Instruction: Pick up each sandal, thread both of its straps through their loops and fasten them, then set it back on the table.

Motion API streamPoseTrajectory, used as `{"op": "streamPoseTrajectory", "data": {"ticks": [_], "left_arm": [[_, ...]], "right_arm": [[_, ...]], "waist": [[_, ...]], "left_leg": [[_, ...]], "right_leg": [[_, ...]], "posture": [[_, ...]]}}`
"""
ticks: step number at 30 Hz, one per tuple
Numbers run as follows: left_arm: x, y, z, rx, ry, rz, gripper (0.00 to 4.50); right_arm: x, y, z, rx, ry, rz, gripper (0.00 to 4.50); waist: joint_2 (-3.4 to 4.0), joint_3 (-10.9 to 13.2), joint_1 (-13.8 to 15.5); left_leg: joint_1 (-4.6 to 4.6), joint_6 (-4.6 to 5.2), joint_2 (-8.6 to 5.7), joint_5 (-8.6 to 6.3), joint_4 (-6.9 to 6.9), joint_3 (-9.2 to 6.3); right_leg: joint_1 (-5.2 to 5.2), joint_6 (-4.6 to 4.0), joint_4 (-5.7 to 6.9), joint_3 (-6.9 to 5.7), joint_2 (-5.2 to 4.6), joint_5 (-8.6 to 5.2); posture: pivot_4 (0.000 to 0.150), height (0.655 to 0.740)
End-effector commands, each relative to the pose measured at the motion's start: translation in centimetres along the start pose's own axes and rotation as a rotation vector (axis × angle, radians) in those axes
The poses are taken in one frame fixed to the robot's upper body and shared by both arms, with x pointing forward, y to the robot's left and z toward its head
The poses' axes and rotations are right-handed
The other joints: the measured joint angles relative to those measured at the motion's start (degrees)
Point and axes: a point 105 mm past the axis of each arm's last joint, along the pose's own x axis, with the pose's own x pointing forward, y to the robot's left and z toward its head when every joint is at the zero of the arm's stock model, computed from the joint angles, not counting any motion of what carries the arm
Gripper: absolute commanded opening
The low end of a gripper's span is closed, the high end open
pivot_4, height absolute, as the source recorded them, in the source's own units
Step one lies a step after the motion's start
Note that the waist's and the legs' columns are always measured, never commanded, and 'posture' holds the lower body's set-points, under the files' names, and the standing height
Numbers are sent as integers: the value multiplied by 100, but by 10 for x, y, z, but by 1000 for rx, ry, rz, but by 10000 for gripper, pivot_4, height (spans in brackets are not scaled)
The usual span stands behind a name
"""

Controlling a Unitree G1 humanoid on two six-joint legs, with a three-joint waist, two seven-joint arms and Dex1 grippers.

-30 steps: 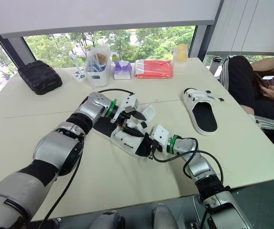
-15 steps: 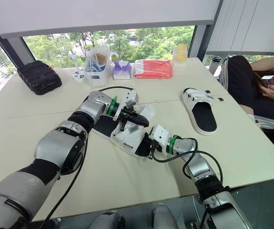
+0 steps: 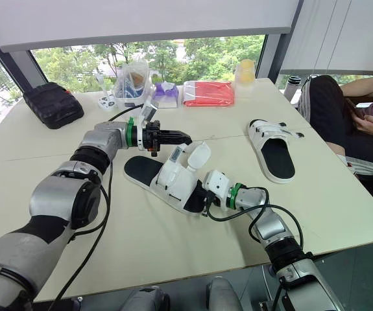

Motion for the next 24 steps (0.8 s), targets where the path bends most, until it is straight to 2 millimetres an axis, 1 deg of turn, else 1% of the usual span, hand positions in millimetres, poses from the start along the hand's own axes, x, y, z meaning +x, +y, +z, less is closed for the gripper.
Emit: {"op": "streamPoseTrajectory", "data": {"ticks": [1,9,14,20,24], "left_arm": [[3,4,10,21,-69,42,1844],[5,15,4,-79,-135,136,1844],[4,21,-9,-125,-132,198,1844],[10,23,-31,-140,-61,231,1844],[9,26,-58,-111,63,284,1844]], "right_arm": [[0,20,-34,58,131,59,0],[1,25,-34,65,128,58,0],[0,27,-34,68,129,56,0],[-1,29,-36,72,132,55,0],[0,28,-35,72,131,55,0]], "waist": [[0,0,4],[0,0,4],[0,0,8],[1,-1,11],[2,-2,7]], "left_leg": [[0,0,0,0,0,0],[1,0,0,0,0,0],[0,0,-2,0,0,0],[0,-1,-2,0,0,0],[1,-1,-3,0,0,1]], "right_leg": [[0,0,0,0,0,0],[0,0,1,0,0,0],[0,0,1,0,-2,0],[0,-1,2,0,-2,1],[0,-1,1,0,-2,1]], "posture": [[1500,7400],[1500,7400],[1500,7400],[1500,7400],[1500,7400]]}}
